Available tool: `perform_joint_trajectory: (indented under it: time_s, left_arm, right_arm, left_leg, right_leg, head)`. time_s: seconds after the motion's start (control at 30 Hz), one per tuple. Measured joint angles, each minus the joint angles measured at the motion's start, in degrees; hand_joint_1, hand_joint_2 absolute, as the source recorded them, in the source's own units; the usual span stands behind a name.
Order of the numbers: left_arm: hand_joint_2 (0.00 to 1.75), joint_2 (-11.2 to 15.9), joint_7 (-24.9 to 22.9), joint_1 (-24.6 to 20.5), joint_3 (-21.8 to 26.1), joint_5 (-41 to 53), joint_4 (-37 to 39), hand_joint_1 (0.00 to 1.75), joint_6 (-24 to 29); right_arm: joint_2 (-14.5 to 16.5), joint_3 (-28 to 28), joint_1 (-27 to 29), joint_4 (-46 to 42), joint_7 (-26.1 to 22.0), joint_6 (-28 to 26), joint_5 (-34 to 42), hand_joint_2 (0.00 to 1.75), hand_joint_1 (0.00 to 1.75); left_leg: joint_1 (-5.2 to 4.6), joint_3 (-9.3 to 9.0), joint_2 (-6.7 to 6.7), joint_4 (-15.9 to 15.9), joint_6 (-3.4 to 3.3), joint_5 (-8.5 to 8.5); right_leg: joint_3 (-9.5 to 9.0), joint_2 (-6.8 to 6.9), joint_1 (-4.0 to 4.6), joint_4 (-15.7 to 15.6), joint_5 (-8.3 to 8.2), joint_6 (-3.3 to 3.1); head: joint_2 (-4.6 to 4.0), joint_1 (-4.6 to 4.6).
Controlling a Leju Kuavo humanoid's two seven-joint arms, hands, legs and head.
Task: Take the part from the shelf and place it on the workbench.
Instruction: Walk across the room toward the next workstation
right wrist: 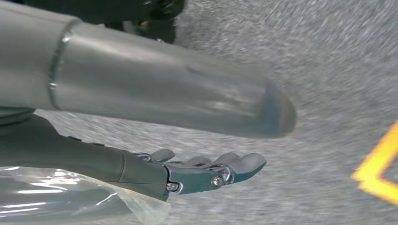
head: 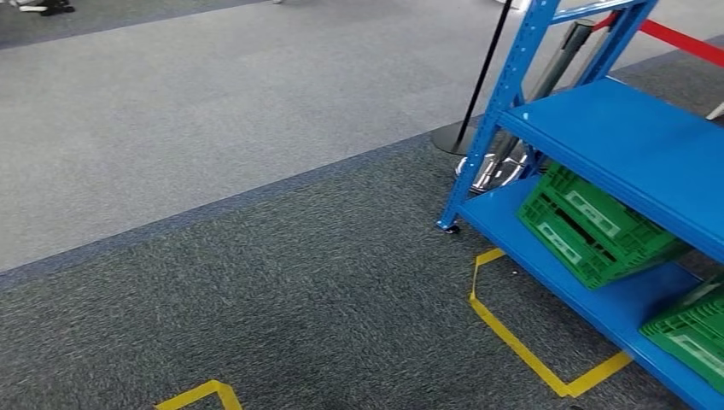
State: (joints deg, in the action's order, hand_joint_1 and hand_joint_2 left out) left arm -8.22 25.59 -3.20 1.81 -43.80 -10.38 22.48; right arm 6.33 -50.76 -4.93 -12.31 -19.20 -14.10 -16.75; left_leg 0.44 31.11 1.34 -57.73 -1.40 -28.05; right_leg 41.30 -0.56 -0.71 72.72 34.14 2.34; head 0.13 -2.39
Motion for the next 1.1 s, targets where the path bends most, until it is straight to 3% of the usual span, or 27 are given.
perform_joint_trajectory:
  time_s: [0.03, 0.07, 0.13, 0.2, 0.23, 0.3, 0.33, 0.4, 0.47, 0.5, 0.53, 0.57, 0.6, 0.63, 0.7, 0.73, 0.77, 0.8, 0.83, 0.9, 0.97, 1.0, 1.03, 1.07, 1.1]
  left_arm:
    - [0.0, 0.1, 0.2, 0.0, 0.2, 0.0, 0.0, 0.0, 0.0]
    - [0.0, 0.1, 0.4, 0.0, 0.3, 0.2, 0.0, 0.0, 0.1]
    - [0.0, 0.1, 0.6, -0.1, 0.4, 0.5, 0.0, 0.0, 0.2]
    - [0.0, 0.2, 0.6, 0.0, 0.4, 0.6, 0.0, 0.0, 0.3]
    - [0.0, 0.2, 0.5, -0.1, 0.5, 0.6, 0.0, 0.0, 0.4]
    - [0.0, 0.2, 0.4, -0.1, 0.7, 0.8, 0.0, 0.0, 1.1]
    - [0.0, 0.2, 0.2, -0.1, 0.8, 1.0, 0.0, 0.0, 1.6]
    - [0.0, 0.2, -0.3, 0.0, 0.9, 1.6, -0.1, 0.0, 2.4]
    - [0.0, 0.4, -0.9, 0.3, 0.9, 2.1, -0.1, 0.0, 3.0]
    - [0.0, 0.5, -1.2, 0.4, 0.9, 2.2, -0.1, 0.0, 3.1]
    - [0.0, 0.6, -1.5, 0.6, 0.9, 2.3, -0.1, 0.0, 3.2]
    - [0.0, 0.7, -1.8, 0.7, 1.0, 2.4, -0.1, 0.0, 3.2]
    - [0.0, 0.9, -2.1, 0.7, 1.0, 2.4, -0.1, 0.0, 3.2]
    - [0.0, 1.0, -2.4, 0.7, 1.1, 2.4, -0.1, 0.0, 3.1]
    - [0.0, 1.3, -2.8, 0.7, 1.2, 2.5, -0.1, 0.0, 2.9]
    - [0.0, 1.3, -3.1, 0.7, 1.3, 2.6, -0.1, 0.0, 2.7]
    - [0.0, 1.4, -3.3, 0.6, 1.3, 2.9, -0.1, 0.0, 2.5]
    - [0.0, 1.4, -3.5, 0.6, 1.3, 3.1, -0.1, 0.0, 2.3]
    - [0.0, 1.4, -3.7, 0.4, 1.3, 3.3, -0.1, 0.0, 2.0]
    - [0.0, 1.4, -3.9, 0.3, 1.3, 3.5, -0.1, 0.0, 1.5]
    - [0.0, 1.4, -4.3, 0.3, 1.3, 3.5, -0.1, 0.0, 1.1]
    - [0.0, 1.4, -4.6, 0.3, 1.3, 3.5, -0.1, 0.0, 1.0]
    - [0.0, 1.4, -4.9, 0.3, 1.3, 3.5, -0.1, 0.0, 1.0]
    - [0.0, 1.4, -5.1, 0.3, 1.3, 3.5, -0.1, 0.0, 1.0]
    - [0.0, 1.3, -5.2, 0.3, 1.3, 3.6, -0.1, 0.0, 0.9]
  right_arm:
    - [0.2, -0.3, 0.1, 0.0, 0.6, -0.3, 0.0, 0.0, 0.0]
    - [0.4, -0.5, 0.2, 0.0, 1.1, -0.7, 0.1, 0.0, 0.0]
    - [0.7, -0.8, 0.2, 0.0, 1.8, -1.1, 0.1, 0.0, 0.0]
    - [1.1, -1.0, 0.0, 0.0, 2.1, -1.3, 0.0, 0.0, 0.0]
    - [1.2, -1.1, -0.1, 0.0, 2.6, -1.4, -0.2, 0.0, 0.0]
    - [1.4, -1.1, 0.0, 0.1, 4.6, -1.9, -1.1, 0.0, 0.0]
    - [1.5, -1.1, 0.2, 0.1, 5.8, -2.2, -1.8, 0.0, 0.0]
    - [1.8, -1.1, 0.3, 0.1, 7.6, -2.6, -2.9, 0.0, 0.0]
    - [2.1, -1.1, 0.3, 0.1, 8.7, -2.9, -3.1, 0.0, 0.0]
    - [2.4, -1.1, 0.3, 0.1, 9.0, -3.0, -2.9, 0.0, 0.0]
    - [2.5, -1.1, 0.3, 0.1, 9.4, -2.9, -2.4, 0.0, 0.0]
    - [2.7, -1.3, 0.4, 0.1, 9.7, -2.8, -1.8, 0.0, 0.0]
    - [2.9, -1.6, 0.5, 0.1, 9.8, -2.4, -0.9, 0.0, 0.0]
    - [3.1, -2.0, 0.5, 0.1, 9.9, -2.0, 0.1, 0.0, 0.0]
    - [3.6, -3.1, 0.3, 0.1, 9.9, -0.6, 2.0, 0.0, 0.0]
    - [3.8, -3.6, 0.1, 0.1, 9.9, 0.2, 2.6, 0.0, 0.0]
    - [3.9, -4.1, 0.0, 0.1, 10.0, 1.4, 3.2, 0.0, 0.0]
    - [4.0, -4.6, 0.0, 0.1, 10.2, 2.9, 3.5, 0.0, 0.0]
    - [4.1, -4.9, 0.1, 0.1, 10.5, 4.6, 3.6, 0.0, 0.0]
    - [4.1, -5.3, 0.1, 0.2, 10.7, 7.8, 3.4, 0.0, 0.0]
    - [4.1, -5.3, -0.2, 0.2, 10.6, 9.6, 2.7, 0.0, 0.0]
    - [4.1, -5.3, -0.3, 0.2, 10.5, 9.8, 2.3, 0.0, 0.0]
    - [4.1, -5.3, -0.2, 0.2, 10.4, 9.9, 2.0, 0.0, 0.0]
    - [4.1, -5.3, -0.2, 0.2, 10.4, 9.9, 1.7, 0.0, 0.0]
    - [4.1, -5.3, -0.1, 0.2, 10.4, 9.9, 1.6, 0.0, 0.0]
  left_leg:
    - [-0.03, 0.01, 0.84, 0.0, 0.01, -0.05]
    - [-0.04, -0.01, 1.6, 0.0, 0.08, -0.11]
    - [-0.07, -0.23, 3.03, 0.0, 0.41, -0.32]
    - [-0.32, -0.48, 4.23, -0.2, 1.04, -0.7]
    - [-0.43, -0.61, 4.76, -0.3, 1.36, -0.81]
    - [-0.38, -0.9, 5.66, -0.2, 2.0, -0.98]
    - [-0.24, -0.99, 5.1, -0.5, 2.37, -1.35]
    - [0.03, 0.13, 2.28, -3.8, 2.9, -3.77]
    - [0.11, 3.36, -0.27, -11.2, 2.94, -7.47]
    - [0.1, 4.98, -0.64, -14.6, 2.86, -8.6]
    - [0.09, 5.98, -0.8, -16.4, 2.73, -8.64]
    - [0.08, 6.15, -0.91, -16.4, 2.57, -7.73]
    - [0.07, 5.24, -1.26, -13.8, 2.34, -5.65]
    - [0.07, 3.77, -2.32, -10.0, 2.08, -3.25]
    - [0.17, 1.03, -5.48, -3.0, 1.65, -0.29]
    - [0.14, 0.44, -6.57, -1.3, 1.51, -0.02]
    - [0.05, 0.26, -6.79, -0.8, 1.4, -0.24]
    - [-0.04, 0.14, -6.17, -0.4, 1.25, -0.19]
    - [-0.04, 0.02, -5.41, 0.0, 0.97, 0.03]
    - [0.14, -0.25, -3.73, 0.8, 0.41, 0.48]
    - [0.12, -0.32, -1.82, 1.1, 0.13, 0.57]
    - [0.09, -0.31, -0.83, 1.1, 0.1, 0.5]
    - [0.09, -0.33, 0.14, 1.1, 0.12, 0.43]
    - [0.11, -0.37, 1.04, 1.1, 0.21, 0.34]
    - [0.16, -0.45, 1.81, 1.1, 0.35, 0.23]
  right_leg:
    - [0.53, 0.22, -0.09, 1.2, 0.01, 0.1]
    - [-0.11, 0.47, -0.16, 0.2, -1.0, 0.16]
    - [-4.27, 2.48, -0.17, -7.2, -4.26, 0.14]
    - [-7.84, 4.55, 0.13, -13.2, -5.86, -0.36]
    - [-8.4, 4.91, 0.35, -14.2, -5.81, -0.69]
    - [-8.35, 3.63, 0.52, -14.3, -5.97, -1.48]
    - [-8.37, 3.04, 0.48, -14.3, -6.07, -1.81]
    - [-8.59, 1.83, 0.31, -14.5, -6.31, -2.49]
    - [-8.54, 0.34, 0.41, -14.6, -6.42, -2.98]
    - [-8.54, -0.56, 0.52, -14.5, -6.44, -3.14]
    - [-8.59, -1.49, 0.63, -14.5, -6.44, -3.21]
    - [-8.67, -2.32, 0.71, -14.5, -6.44, -3.25]
    - [-8.78, -3.23, 0.75, -14.5, -6.44, -3.24]
    - [-8.85, -4.03, 0.73, -14.5, -6.44, -3.23]
    - [-8.57, -5.65, 0.67, -14.3, -6.5, -2.95]
    - [-8.25, -6.36, 0.51, -14.3, -6.61, -2.63]
    - [-7.93, -7.08, 0.34, -14.3, -6.77, -2.23]
    - [-7.49, -7.78, 0.14, -14.4, -6.96, -1.78]
    - [-7.15, -7.5, 0.06, -14.2, -6.91, -1.48]
    - [-5.42, -4.66, 0.22, -11.6, -5.27, -1.09]
    - [-2.07, -1.2, 0.25, -4.9, -1.87, -0.75]
    - [-0.33, -0.46, 0.14, -1.4, -0.52, -0.49]
    - [0.7, -0.03, -0.02, 0.7, -0.03, -0.23]
    - [0.68, 0.3, -0.2, 0.9, -0.57, 0.01]
    - [-0.6, 0.75, -0.36, -1.3, -2.03, 0.19]
  head:
    - [0.0, -0.01]
    - [0.0, -0.03]
    - [0.0, -0.05]
    - [0.0, 0.08]
    - [0.0, 0.17]
    - [0.0, 0.27]
    - [0.0, 0.34]
    - [0.0, 0.57]
    - [0.0, 0.8]
    - [0.0, 0.82]
    - [0.0, 0.87]
    - [0.0, 0.87]
    - [0.0, 0.89]
    - [0.0, 0.9]
    - [0.0, 0.9]
    - [0.0, 0.9]
    - [0.0, 0.92]
    - [0.0, 0.95]
    - [0.0, 0.93]
    - [0.0, 0.61]
    - [0.0, 0.34]
    - [0.0, 0.33]
    - [0.0, 0.36]
    - [0.0, 0.34]
    - [0.0, 0.33]
